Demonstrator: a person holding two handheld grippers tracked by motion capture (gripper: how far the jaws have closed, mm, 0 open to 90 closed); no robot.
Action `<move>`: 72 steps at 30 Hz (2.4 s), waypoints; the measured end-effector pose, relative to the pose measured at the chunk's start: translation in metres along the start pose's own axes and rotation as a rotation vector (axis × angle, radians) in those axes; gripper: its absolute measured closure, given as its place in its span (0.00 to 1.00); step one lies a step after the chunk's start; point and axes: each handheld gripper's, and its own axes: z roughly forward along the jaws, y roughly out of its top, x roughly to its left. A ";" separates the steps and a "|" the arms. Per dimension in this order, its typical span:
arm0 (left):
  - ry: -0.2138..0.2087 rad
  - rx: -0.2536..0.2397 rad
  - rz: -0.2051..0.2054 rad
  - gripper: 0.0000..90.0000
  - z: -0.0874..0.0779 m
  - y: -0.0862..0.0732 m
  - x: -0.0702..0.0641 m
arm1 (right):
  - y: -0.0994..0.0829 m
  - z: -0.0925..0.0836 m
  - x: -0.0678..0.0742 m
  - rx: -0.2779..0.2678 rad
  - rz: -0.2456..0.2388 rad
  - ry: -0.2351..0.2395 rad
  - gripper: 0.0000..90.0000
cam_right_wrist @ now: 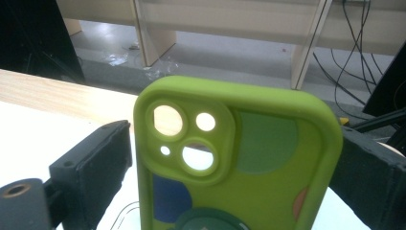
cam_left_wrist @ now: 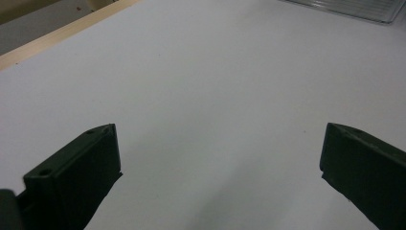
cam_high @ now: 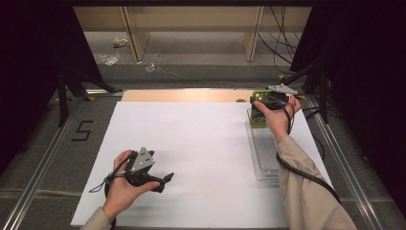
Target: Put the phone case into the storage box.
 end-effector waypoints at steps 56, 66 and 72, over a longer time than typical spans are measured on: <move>0.009 0.002 -0.004 0.00 -0.001 0.001 0.000 | -0.010 -0.054 0.007 -0.014 -0.015 0.021 0.12; 0.011 0.003 -0.004 0.00 -0.001 0.001 0.000 | -0.015 -0.068 0.011 -0.034 -0.044 0.061 0.14; 0.012 0.004 -0.006 0.00 -0.001 0.001 0.001 | -0.019 -0.077 0.013 -0.040 -0.049 0.090 0.14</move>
